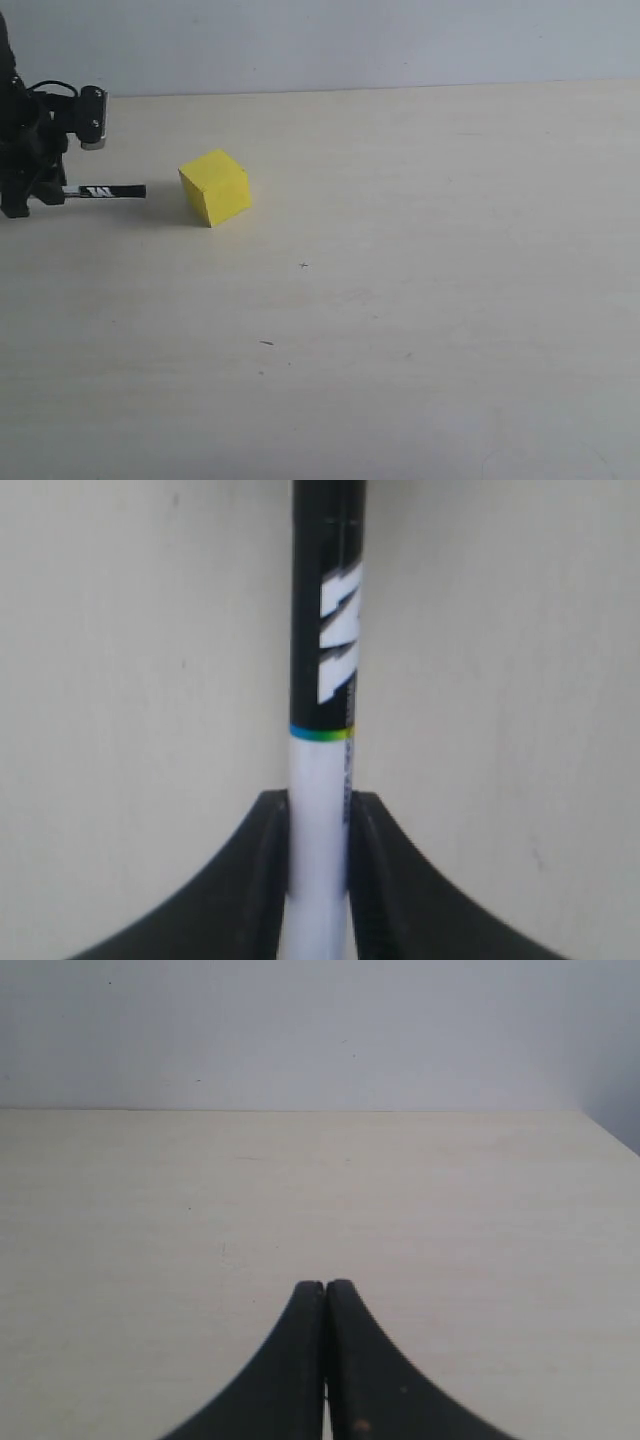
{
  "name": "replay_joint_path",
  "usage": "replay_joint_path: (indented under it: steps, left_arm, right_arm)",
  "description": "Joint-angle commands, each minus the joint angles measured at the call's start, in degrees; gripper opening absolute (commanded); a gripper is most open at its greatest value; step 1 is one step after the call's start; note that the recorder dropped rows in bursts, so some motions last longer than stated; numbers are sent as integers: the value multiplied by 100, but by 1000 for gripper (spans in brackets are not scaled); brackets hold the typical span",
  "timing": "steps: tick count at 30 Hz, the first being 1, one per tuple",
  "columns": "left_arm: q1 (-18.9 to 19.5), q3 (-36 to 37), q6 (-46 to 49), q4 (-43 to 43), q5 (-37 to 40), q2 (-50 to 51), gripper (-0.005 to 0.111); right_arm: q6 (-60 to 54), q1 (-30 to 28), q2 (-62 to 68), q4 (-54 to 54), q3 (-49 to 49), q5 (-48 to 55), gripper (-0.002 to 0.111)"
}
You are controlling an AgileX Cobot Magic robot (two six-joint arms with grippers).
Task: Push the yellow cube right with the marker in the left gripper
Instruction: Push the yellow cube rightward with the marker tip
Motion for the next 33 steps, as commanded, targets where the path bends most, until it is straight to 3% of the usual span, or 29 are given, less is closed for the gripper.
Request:
replay_joint_path:
  steps: [1,4,10,16,20,25,33]
  left_arm:
    - [-861,-28,-142,98,-217,172,0]
    - [-1042,-37,-1058,904,-558,172,0]
    - [-570,-37,-1421,1112,-281,73,0]
    - [-1070,-37,-1487,527,-936,73,0]
    - [-1417,-37,-2200,783,-1266,60,0]
    - [-1386,-37,-2641,1607,-822,37,0]
    - [-1173,-37,-2666,1710,-875,37,0]
  right_arm:
    - [-6,-28,-30,-35,27,-52,0]
    - [-6,-28,-30,-35,27,-52,0]
    - [-6,-28,-30,-35,27,-52,0]
    - [-6,-28,-30,-35,27,-52,0]
    - [-6,-28,-30,-35,27,-52,0]
    - [-6,-28,-30,-35,27,-52,0]
    - [-6,-28,-30,-35,27,-52,0]
